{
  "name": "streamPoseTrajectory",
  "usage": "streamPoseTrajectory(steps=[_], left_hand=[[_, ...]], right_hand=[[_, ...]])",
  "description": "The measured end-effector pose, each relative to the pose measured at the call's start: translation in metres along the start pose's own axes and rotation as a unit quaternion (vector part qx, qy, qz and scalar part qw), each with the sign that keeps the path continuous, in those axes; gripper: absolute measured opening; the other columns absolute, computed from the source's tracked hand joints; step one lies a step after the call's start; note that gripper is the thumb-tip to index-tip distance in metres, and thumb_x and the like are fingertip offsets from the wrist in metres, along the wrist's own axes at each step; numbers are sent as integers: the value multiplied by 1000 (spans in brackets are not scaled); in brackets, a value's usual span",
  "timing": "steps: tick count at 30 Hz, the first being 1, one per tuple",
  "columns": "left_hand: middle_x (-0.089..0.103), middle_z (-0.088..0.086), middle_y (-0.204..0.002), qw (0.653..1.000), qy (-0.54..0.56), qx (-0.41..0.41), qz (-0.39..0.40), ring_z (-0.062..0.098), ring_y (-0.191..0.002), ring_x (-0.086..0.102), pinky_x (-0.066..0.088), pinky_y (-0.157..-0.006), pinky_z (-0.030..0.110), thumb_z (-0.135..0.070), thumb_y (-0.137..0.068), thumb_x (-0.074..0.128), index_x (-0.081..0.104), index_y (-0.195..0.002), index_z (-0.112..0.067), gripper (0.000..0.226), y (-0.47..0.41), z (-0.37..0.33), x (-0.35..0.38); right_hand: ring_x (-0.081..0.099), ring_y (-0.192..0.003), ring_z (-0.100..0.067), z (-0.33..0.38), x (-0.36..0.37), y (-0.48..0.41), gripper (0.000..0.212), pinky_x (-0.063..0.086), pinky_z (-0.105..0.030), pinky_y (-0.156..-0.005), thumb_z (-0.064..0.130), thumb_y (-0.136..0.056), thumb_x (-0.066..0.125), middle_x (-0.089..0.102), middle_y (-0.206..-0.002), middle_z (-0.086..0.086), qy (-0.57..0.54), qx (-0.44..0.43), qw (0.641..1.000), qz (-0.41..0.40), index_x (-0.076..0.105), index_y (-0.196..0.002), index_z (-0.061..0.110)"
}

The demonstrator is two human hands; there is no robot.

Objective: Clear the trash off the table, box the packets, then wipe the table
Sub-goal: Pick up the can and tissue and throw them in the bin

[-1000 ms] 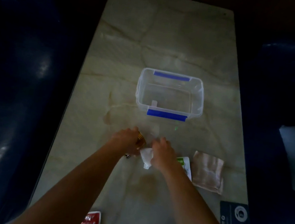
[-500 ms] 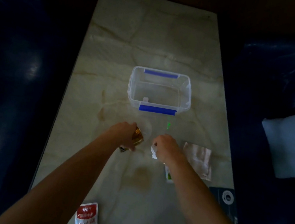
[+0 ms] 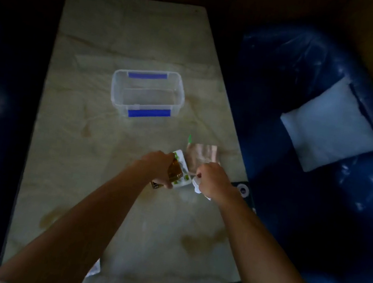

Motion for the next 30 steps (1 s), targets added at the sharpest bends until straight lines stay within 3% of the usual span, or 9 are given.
streamPoseTrajectory(steps=[4, 6, 8, 12, 17, 20, 24, 30], left_hand=[[60, 11, -124, 999, -33, 35, 7, 31, -112, 59, 50, -87, 38, -49, -65, 80, 45, -129, -15, 81, 19, -69, 22], [60, 11, -125, 997, -44, 54, 16, 31, -113, 58, 52, -90, 41, -51, -64, 80, 42, -131, -16, 85, 30, -103, 37], [61, 10, -120, 996, -51, 69, 20, 29, -107, 60, 54, -88, 43, -52, -63, 81, 42, -128, -18, 83, 41, -136, 52], [61, 10, -118, 993, -69, 96, 15, 29, -104, 61, 54, -85, 41, -51, -63, 81, 38, -135, -20, 89, 68, -204, 84], [59, 9, -126, 990, -77, 117, 14, 29, -111, 58, 53, -90, 41, -53, -63, 81, 39, -136, -22, 90, 102, -280, 129], [57, 9, -129, 989, -67, 128, 21, 29, -114, 57, 52, -93, 42, -52, -65, 81, 37, -138, -20, 91, 122, -322, 156], [57, 6, -126, 987, -66, 143, 40, 29, -113, 56, 51, -92, 42, -53, -64, 81, 35, -139, -24, 92, 142, -369, 192], [58, 6, -125, 978, -89, 172, 81, 29, -110, 58, 53, -91, 42, -48, -64, 82, 36, -138, -27, 90, 161, -424, 237]], right_hand=[[64, -96, -36, -52, -3, 51, 17, 43, -33, -73, 14, -92, 58, 66, -99, -18, -16, 31, 999, -17, 68, -93, 1], [61, -92, -34, -80, 2, 76, 18, 46, -35, -80, 21, -93, 57, 67, -105, -18, -35, 38, 998, -30, 63, -89, 4], [61, -99, -34, -109, 10, 103, 25, 48, -38, -88, 25, -94, 55, 64, -111, -20, -65, 51, 996, -32, 64, -97, 2], [64, -95, -35, -165, 21, 164, 27, 55, -43, -84, 25, -92, 56, 67, -105, -19, -94, 72, 991, -58, 67, -99, 2], [63, -92, -34, -232, 47, 235, 26, 51, -38, -74, 25, -91, 55, 66, -102, -19, -95, 86, 989, -77, 63, -97, 1], [65, -93, -35, -267, 62, 277, 25, 55, -42, -81, 24, -90, 58, 68, -102, -18, -82, 99, 989, -70, 66, -101, 2], [65, -90, -32, -311, 91, 322, 22, 55, -38, -74, 22, -87, 58, 69, -100, -15, -95, 131, 986, -45, 69, -99, 7], [64, -93, -30, -365, 129, 375, 27, 56, -40, -80, 27, -93, 56, 66, -104, -15, -134, 172, 974, -52, 66, -106, 6]])
Point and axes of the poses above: each hand's wrist, its own y-axis away from the middle knuckle, its own x-axis out of the palm, z = x × y, the point moved 9 cm from there along -y, towards the middle knuckle
